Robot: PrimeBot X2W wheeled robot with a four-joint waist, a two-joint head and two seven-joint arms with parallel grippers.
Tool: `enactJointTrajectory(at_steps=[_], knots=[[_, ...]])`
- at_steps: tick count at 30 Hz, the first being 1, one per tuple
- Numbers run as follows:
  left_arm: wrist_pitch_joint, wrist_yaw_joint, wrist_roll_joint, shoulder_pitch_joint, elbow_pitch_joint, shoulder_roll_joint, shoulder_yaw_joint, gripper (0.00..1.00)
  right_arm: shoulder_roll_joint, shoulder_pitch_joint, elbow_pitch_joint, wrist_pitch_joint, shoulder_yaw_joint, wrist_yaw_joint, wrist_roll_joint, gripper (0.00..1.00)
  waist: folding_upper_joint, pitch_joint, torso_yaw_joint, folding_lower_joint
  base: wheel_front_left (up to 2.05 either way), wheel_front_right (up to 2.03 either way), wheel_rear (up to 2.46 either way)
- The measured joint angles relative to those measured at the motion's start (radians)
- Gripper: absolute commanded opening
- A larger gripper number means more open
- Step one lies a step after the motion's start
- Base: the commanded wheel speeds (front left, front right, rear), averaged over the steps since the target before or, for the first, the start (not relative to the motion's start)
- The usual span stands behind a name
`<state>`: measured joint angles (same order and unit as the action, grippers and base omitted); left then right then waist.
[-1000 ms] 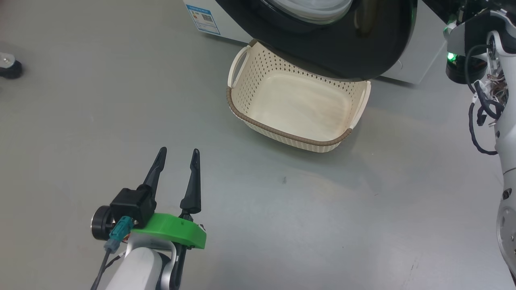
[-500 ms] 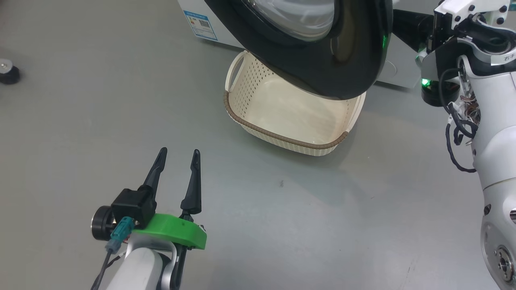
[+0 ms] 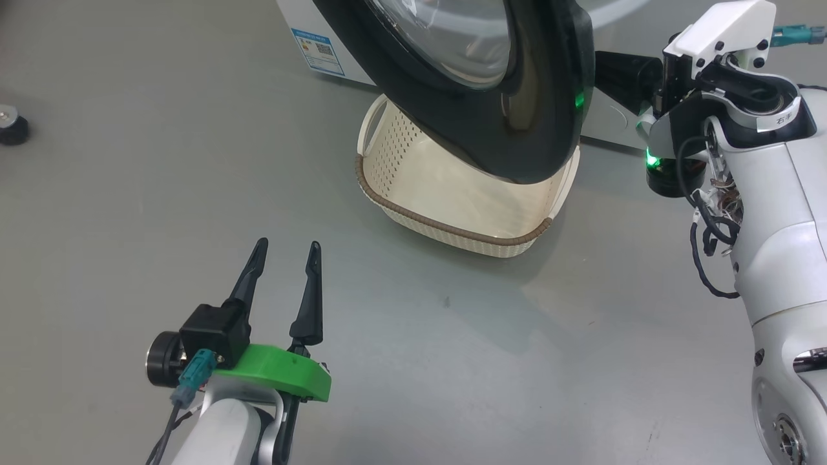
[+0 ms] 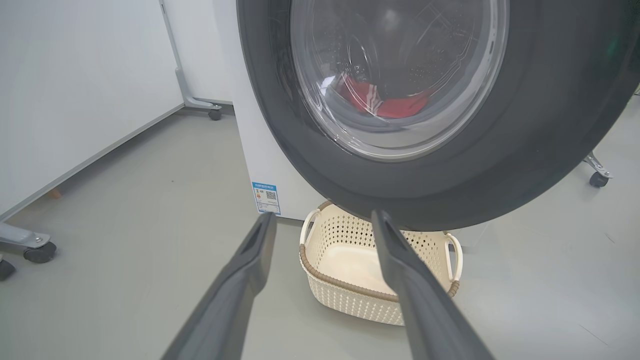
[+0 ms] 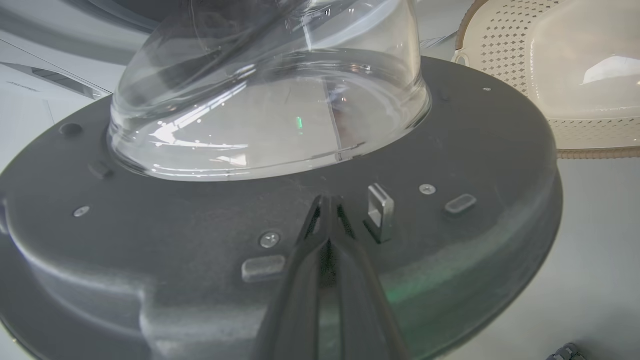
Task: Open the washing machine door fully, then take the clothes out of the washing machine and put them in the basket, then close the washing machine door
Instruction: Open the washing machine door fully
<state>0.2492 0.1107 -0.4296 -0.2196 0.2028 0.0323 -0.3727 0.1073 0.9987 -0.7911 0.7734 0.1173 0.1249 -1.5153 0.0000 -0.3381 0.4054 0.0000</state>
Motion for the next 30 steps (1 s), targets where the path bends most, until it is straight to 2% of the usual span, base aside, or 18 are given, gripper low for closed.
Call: enactJointTrajectory(at_steps=[30], knots=[[0.000,0.000,0.002,0.014,-0.001,0.000,-0.001,1.00,-0.026,-0.110,0.135,0.102,0.125,0.000,-0.052,0.00,0.0000,0.017,0.016,0.0000,0.00,0.00,0.00]])
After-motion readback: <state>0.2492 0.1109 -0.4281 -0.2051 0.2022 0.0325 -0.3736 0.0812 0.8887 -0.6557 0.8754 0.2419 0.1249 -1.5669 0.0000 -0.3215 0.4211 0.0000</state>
